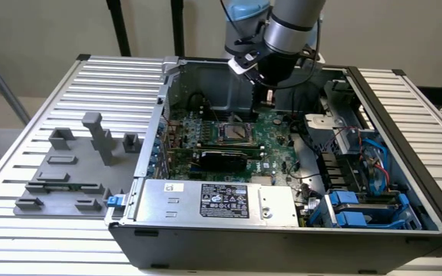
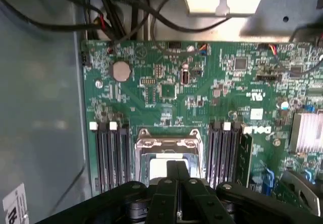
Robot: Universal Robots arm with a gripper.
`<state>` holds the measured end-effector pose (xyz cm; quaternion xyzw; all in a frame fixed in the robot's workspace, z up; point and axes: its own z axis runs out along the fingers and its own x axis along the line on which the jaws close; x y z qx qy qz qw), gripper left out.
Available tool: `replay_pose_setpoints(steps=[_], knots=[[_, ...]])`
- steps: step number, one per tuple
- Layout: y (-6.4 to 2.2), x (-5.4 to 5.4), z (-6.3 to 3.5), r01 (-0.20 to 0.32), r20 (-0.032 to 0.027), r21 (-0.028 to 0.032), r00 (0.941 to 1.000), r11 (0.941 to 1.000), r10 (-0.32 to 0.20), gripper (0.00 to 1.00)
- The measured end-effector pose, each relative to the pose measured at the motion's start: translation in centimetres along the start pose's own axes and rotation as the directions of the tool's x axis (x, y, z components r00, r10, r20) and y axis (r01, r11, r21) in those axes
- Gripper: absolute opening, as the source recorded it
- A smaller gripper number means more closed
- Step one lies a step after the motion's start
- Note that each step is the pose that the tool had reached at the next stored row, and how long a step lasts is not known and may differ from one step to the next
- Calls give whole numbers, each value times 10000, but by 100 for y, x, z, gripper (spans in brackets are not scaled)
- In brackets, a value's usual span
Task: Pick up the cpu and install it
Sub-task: 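Close the cpu cover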
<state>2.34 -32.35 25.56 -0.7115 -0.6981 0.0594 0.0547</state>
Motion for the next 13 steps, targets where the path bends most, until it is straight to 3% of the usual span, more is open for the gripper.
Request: replay_pose_setpoints(steps=[3,6,8,13], knots=[[-40,-1,12,33,10,212,10000,9998,-34,11],[-105,-2,38,60,15,313,10000,9995,-60,11],[-171,-3,67,70,17,350,10000,9994,-71,11],[-382,-7,177,71,18,365,10000,9993,-72,11]])
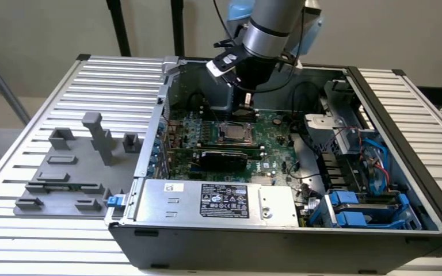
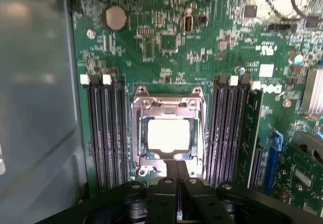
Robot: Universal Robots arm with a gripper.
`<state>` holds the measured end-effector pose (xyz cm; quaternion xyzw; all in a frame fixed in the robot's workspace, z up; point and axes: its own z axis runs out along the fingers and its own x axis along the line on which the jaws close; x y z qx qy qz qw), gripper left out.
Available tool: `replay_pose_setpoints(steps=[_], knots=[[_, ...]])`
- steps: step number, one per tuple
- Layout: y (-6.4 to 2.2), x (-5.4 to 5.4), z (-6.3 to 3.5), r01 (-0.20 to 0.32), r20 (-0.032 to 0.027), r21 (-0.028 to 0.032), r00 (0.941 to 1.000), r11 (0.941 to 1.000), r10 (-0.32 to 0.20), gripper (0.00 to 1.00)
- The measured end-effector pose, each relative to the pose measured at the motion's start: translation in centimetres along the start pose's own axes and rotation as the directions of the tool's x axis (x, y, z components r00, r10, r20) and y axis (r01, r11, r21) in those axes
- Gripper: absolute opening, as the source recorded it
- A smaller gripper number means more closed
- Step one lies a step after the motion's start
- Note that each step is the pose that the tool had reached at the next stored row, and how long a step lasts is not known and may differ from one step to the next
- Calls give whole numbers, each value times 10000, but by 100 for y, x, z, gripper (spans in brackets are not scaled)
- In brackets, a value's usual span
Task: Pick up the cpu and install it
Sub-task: 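Close the cpu cover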
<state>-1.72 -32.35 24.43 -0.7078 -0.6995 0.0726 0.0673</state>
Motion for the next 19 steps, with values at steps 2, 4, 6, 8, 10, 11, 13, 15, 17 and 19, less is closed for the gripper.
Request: replay_pose_setpoints(steps=[2,4,6,8,10,11,13,15,17,19], knots=[[-82,-1,49,1,0,3,10000,10000,-1,11],[-165,-1,99,2,-1,5,10000,10000,-2,11],[-201,-2,143,-1,0,5,10000,10000,1,11],[-193,-1,179,1,0,5,10000,10000,-1,11],[-186,-1,215,2,0,5,10000,10000,-2,11],[-183,-1,233,0,-1,5,10000,10000,0,11],[-176,0,268,-6,-1,6,10000,10000,6,11],[-168,0,304,-13,-3,5,10000,10000,13,11],[-161,0,339,-18,-4,6,10000,10000,18,11],[-154,1,375,-19,-5,5,10000,10000,19,11]])
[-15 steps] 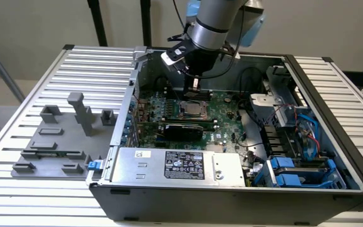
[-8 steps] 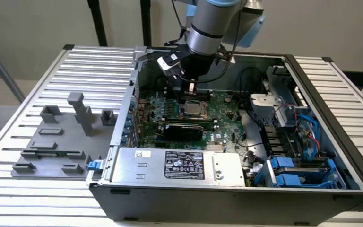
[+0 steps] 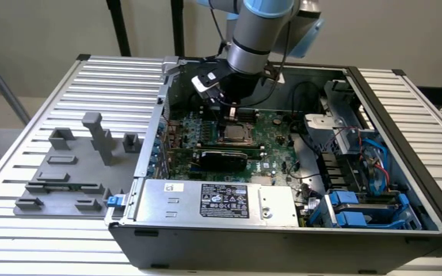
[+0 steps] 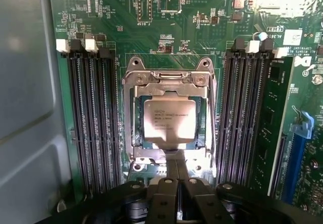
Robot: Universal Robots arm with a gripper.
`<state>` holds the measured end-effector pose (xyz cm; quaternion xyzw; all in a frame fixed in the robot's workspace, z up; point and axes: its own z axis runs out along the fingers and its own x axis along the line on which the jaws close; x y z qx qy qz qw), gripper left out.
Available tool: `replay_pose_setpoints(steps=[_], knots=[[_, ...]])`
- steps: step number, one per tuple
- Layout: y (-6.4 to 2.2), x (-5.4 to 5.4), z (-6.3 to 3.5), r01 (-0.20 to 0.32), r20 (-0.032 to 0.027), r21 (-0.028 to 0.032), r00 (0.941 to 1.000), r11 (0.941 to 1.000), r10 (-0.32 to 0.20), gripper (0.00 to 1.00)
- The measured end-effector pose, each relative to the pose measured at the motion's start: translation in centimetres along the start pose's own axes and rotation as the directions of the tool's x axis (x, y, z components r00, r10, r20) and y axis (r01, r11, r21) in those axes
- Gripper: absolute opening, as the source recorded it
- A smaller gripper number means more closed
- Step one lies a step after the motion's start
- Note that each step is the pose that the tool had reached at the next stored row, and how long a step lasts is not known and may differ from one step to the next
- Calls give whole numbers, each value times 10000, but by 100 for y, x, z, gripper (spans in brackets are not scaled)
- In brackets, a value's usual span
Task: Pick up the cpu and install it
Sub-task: 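Close the cpu cover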
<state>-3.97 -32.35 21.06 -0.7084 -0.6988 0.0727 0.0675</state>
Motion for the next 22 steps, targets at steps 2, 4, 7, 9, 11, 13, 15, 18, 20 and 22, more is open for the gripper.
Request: replay_pose_setpoints(steps=[2,4,7,9,11,13,15,18,20,22], knots=[[7,0,35,-1,1,1,10000,10000,1,11],[9,0,49,-3,0,15,10000,10000,3,11],[12,0,60,-2,1,40,10000,10000,2,11],[15,1,74,-2,1,43,10000,10000,2,11],[17,1,86,-2,2,44,10000,10000,2,11],[17,0,87,-4,4,50,10000,10000,4,11],[16,0,79,-2,0,89,10000,10000,2,11],[7,-15,41,-8,0,171,10000,9999,8,11],[-16,-32,19,-10,-6,196,10000,9998,10,11],[-51,-50,0,-5,-18,206,10000,9998,5,11]])
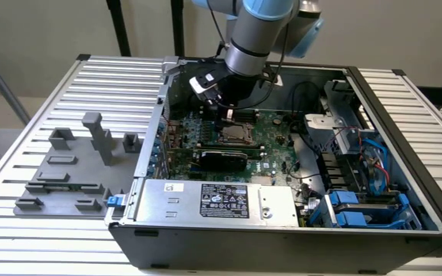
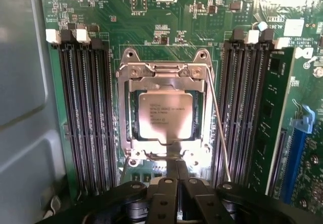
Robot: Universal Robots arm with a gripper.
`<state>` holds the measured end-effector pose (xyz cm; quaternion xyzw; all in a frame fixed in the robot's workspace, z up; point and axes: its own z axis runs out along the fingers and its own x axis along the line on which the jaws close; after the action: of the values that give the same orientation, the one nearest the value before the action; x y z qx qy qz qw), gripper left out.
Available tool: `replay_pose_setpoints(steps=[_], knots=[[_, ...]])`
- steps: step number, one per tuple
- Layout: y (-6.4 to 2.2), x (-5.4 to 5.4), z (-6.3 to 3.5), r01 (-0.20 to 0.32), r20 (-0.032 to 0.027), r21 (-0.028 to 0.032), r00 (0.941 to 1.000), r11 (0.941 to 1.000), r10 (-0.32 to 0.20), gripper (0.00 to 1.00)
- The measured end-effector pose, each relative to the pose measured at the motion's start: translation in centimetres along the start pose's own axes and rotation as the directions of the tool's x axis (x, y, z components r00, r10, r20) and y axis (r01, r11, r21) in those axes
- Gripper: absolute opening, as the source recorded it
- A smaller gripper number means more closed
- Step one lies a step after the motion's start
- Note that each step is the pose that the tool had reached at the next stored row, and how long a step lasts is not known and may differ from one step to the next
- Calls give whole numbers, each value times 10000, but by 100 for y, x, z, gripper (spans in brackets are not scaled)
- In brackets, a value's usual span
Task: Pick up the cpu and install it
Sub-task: 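Close the cpu cover, then install the first cpu locking lever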
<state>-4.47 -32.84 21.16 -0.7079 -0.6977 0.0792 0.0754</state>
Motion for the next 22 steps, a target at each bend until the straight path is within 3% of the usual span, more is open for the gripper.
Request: replay_pose_setpoints(steps=[4,19,22], knots=[[-73,-32,-49,4,-16,11,10000,10000,-4,11],[-87,-34,-51,-2,-17,16,10000,10000,2,11],[-112,-47,-70,-30,-53,30,10000,10000,30,11]])
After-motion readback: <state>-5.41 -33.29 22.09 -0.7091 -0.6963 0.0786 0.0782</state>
